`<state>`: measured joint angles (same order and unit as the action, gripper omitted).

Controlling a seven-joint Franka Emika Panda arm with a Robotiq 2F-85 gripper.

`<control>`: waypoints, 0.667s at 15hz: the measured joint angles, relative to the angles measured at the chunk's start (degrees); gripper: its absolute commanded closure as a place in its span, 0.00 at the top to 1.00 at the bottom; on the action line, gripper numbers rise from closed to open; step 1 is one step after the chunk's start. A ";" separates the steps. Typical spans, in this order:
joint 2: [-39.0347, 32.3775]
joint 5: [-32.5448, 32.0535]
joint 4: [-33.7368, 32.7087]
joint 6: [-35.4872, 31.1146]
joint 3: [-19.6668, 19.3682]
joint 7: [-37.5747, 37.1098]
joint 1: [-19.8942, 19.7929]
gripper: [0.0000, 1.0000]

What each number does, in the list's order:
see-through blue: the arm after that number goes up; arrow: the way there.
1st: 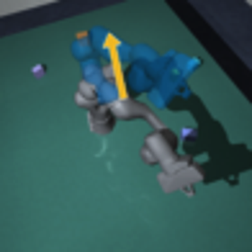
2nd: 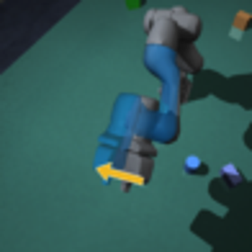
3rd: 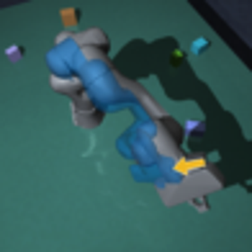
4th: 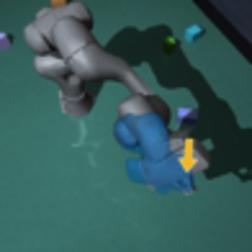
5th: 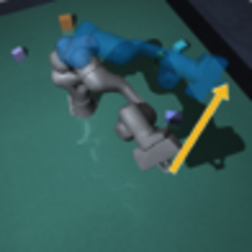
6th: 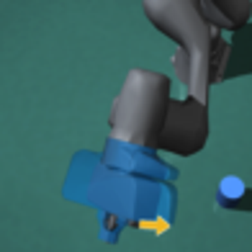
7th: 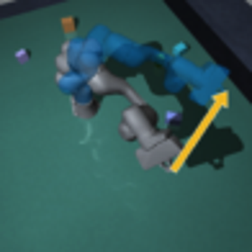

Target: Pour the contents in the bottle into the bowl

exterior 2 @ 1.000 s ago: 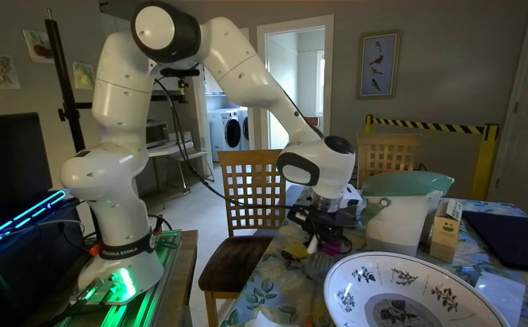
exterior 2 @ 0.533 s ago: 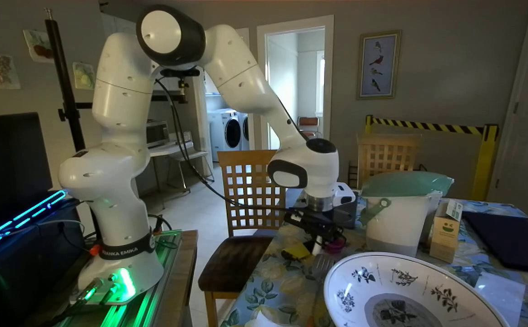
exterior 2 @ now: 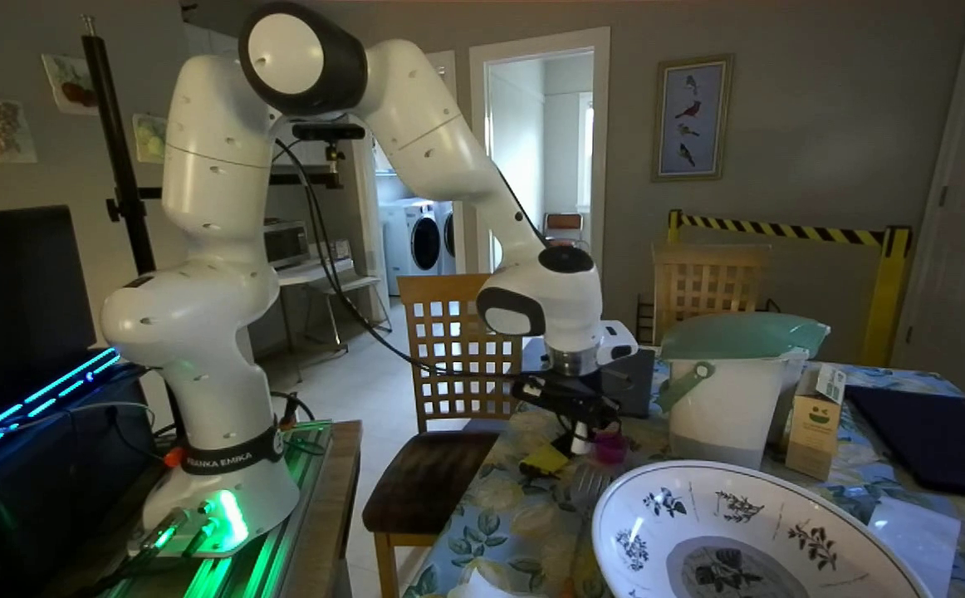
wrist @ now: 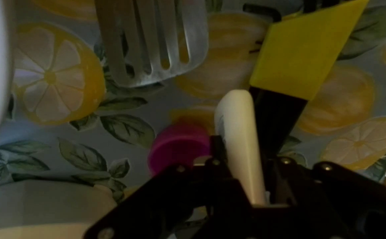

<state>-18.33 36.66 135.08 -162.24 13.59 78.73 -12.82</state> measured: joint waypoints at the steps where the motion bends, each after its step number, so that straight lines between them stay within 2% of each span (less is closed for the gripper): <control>1: 0.79 2.24 0.48 -1.40 1.19 1.49 -0.54 0.06; 10: 1.94 21.54 0.92 -5.36 11.04 18.20 -6.05 0.06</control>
<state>-16.39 58.20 136.00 -167.59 24.63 96.94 -18.88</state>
